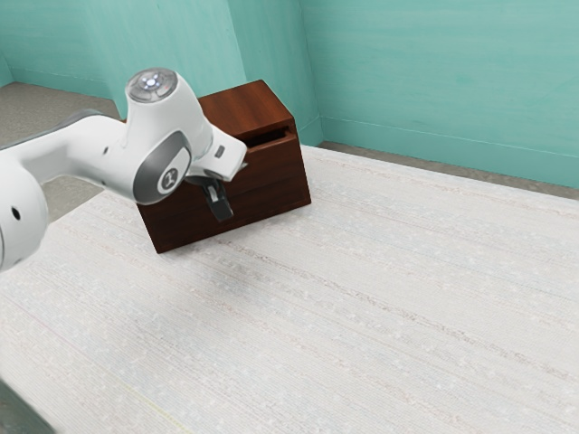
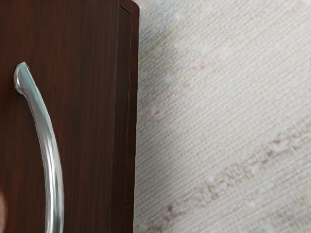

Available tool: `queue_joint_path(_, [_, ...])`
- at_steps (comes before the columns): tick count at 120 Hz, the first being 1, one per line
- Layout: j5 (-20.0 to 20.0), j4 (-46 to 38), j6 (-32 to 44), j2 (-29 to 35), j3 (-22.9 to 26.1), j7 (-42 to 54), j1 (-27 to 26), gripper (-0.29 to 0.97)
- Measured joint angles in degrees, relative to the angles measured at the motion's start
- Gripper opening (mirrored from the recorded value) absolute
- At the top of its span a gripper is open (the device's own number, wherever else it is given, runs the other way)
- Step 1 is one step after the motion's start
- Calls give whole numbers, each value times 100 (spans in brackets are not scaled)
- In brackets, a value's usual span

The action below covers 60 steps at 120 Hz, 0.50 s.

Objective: Pull the drawer handle with one arm to open the drawer

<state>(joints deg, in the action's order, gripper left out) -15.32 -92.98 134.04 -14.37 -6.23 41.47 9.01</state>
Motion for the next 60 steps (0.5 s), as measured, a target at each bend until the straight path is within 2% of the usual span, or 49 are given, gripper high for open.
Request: queue_joint_path(60, [-8,-541,52,378,-9,-113,-267,67])
